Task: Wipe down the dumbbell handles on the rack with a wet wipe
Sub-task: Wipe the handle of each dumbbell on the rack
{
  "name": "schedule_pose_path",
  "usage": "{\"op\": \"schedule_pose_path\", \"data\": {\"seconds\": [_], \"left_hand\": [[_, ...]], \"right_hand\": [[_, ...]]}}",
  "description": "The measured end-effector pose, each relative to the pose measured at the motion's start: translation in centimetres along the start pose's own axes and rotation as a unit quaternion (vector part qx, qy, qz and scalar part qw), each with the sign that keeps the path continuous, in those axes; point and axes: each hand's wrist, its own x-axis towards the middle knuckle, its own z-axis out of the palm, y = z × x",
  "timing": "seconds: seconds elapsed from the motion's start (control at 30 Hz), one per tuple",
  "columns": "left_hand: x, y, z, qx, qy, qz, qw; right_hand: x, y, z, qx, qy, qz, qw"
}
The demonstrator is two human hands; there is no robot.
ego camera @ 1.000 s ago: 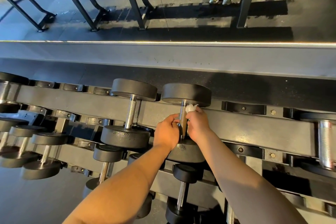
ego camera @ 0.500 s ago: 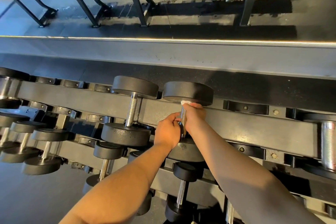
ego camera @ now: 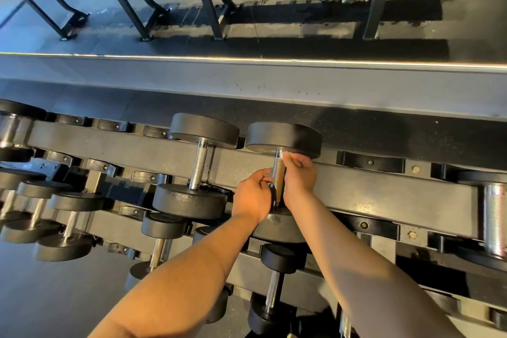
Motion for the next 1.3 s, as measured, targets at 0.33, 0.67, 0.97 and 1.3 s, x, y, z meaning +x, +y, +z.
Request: {"op": "schedule_pose_path", "data": {"seconds": [0.33,0.67,0.97,1.3], "left_hand": [[-0.2,0.3,-0.1,-0.037,0.006,-0.011,0.999],[1.7,-2.7,-1.3,-0.065,-0.079,-0.023,0.994],[2.9,-3.9,-1.6,-0.077,-0.167,0.005,0.983],[3.6,-5.2,-1.9,-0.059,-0.217,0.054,0.973]], "right_hand": [[0.8,-0.1,-1.5,-0.273,-0.066,-0.026,0.959],[-1.2,0.1,-3.3,-0.499,-0.098,-0.149,0.848],[-2.5,0.5,-1.6,-0.536,-0.058,-0.152,0.829],[-5.2,-0.7,-0.8,-0.664,-0.1,-0.03,0.74]]}}
